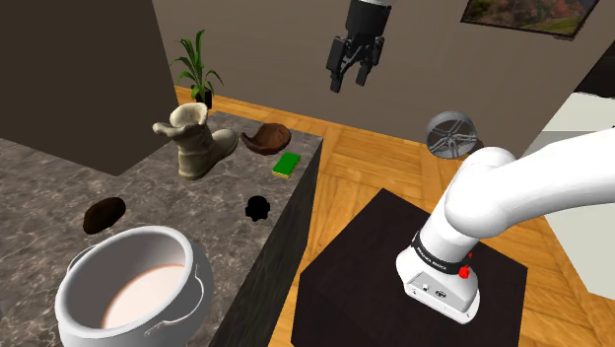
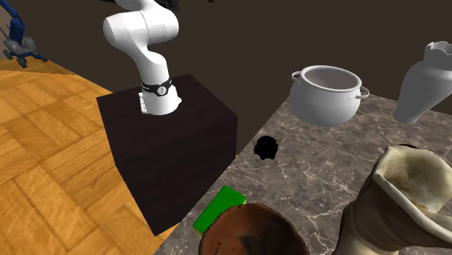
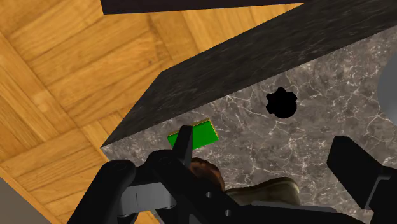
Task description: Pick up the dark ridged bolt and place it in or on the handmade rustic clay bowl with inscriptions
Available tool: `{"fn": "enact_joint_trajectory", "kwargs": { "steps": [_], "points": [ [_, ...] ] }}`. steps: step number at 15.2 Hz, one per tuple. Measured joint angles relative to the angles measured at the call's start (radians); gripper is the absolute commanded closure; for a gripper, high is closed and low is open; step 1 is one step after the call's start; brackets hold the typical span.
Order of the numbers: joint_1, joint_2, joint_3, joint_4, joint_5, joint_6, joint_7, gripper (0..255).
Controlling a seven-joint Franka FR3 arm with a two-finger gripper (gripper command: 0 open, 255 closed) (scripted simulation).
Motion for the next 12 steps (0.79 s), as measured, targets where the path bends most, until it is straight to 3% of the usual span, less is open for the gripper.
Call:
{"fn": "enact_joint_trajectory", "kwargs": {
  "steps": [4, 12],
  "points": [
    [0.008, 0.033, 0.021, -0.032, 0.008, 0.060, 0.011, 0],
    [0.028, 0.205, 0.089, -0.133, 0.024, 0.317, 0.041, 0]
  ]
}}
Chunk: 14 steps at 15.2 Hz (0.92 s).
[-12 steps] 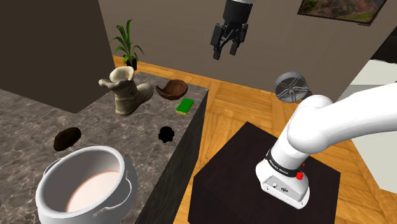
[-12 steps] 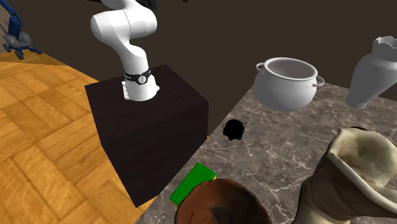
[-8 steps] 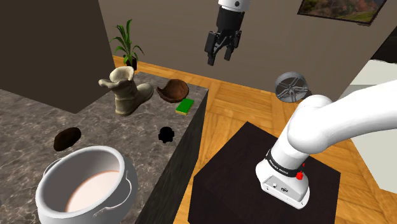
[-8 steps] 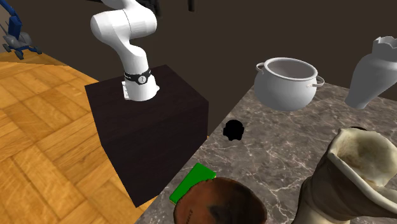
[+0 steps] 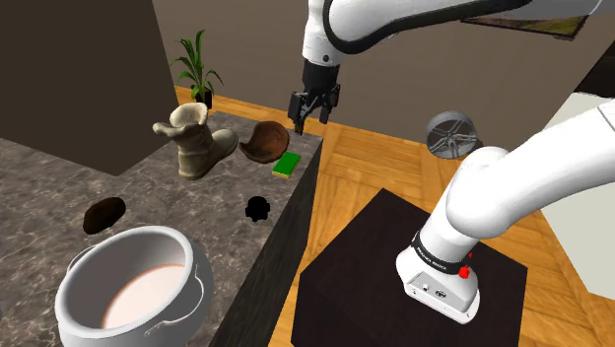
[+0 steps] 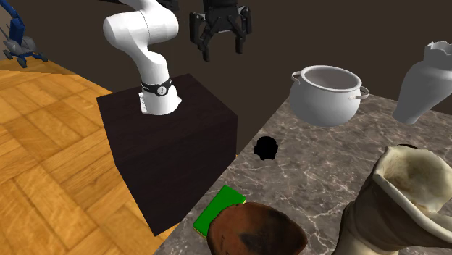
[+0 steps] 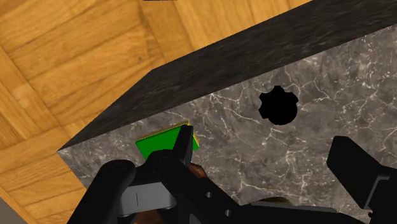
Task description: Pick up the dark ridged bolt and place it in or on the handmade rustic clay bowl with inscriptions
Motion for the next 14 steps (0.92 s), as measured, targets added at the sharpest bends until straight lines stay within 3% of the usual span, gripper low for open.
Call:
{"fn": "enact_joint_trajectory", "kwargs": {
  "steps": [7, 14],
  "points": [
    [0.013, 0.210, 0.069, -0.034, -0.009, 0.229, 0.048, 0],
    [0.016, 0.469, 0.125, 0.019, -0.079, 0.416, 0.126, 0]
  ]
}}
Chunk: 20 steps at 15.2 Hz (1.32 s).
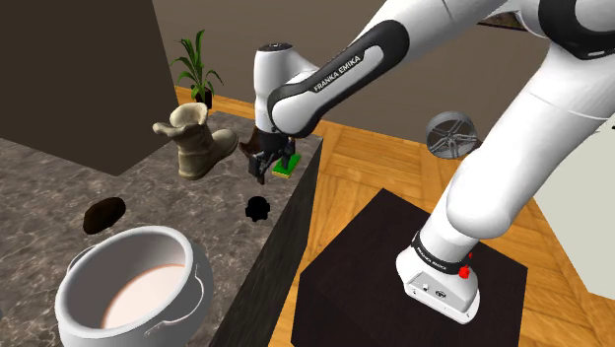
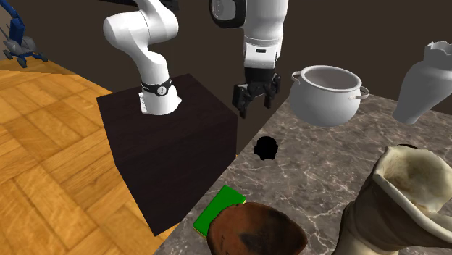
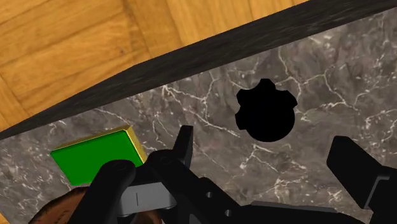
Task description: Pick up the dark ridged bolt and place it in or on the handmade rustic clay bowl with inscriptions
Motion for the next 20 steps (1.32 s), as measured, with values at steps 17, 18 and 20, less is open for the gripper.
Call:
{"fn": "enact_joint_trajectory", "kwargs": {
  "steps": [17, 18, 20],
  "points": [
    [0.054, 0.412, -0.026, 0.125, -0.213, 0.246, 0.165, 0],
    [0.054, 0.413, -0.027, 0.126, -0.213, 0.247, 0.166, 0],
    [0.055, 0.414, -0.027, 0.126, -0.214, 0.247, 0.166, 0]
  ]
}}
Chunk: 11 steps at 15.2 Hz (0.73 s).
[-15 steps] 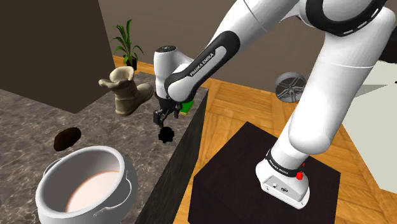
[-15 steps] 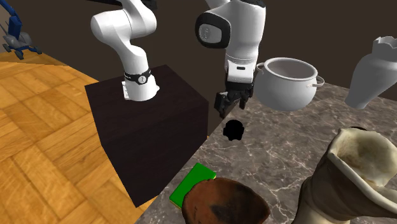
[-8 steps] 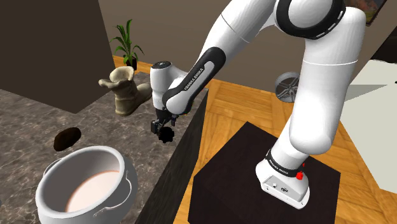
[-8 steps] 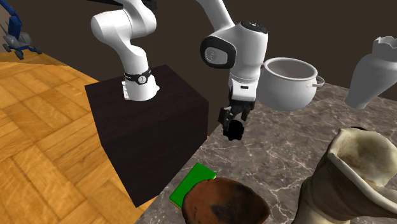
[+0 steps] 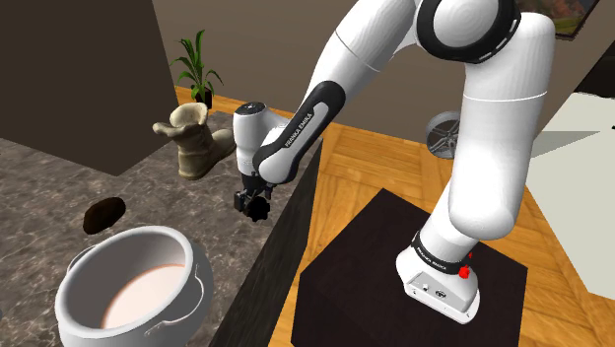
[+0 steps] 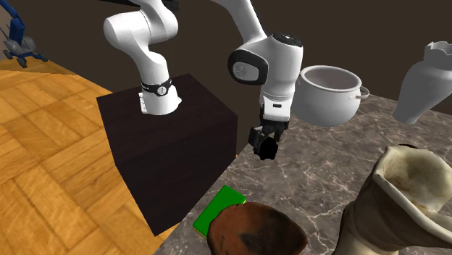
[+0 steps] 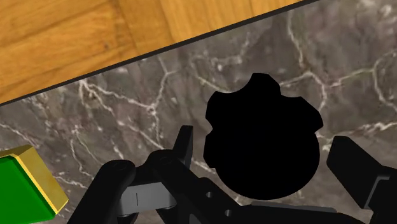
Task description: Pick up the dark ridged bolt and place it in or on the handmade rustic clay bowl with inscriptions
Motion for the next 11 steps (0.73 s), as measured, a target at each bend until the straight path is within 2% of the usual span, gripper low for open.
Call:
{"fn": "enact_joint_trajectory", "kwargs": {
  "steps": [2, 3, 11],
  "points": [
    [0.000, 0.000, 0.000, 0.000, 0.000, 0.000, 0.000, 0],
    [0.000, 0.000, 0.000, 0.000, 0.000, 0.000, 0.000, 255],
    [0.000, 0.000, 0.000, -0.001, 0.000, 0.000, 0.000, 255]
  ]
}}
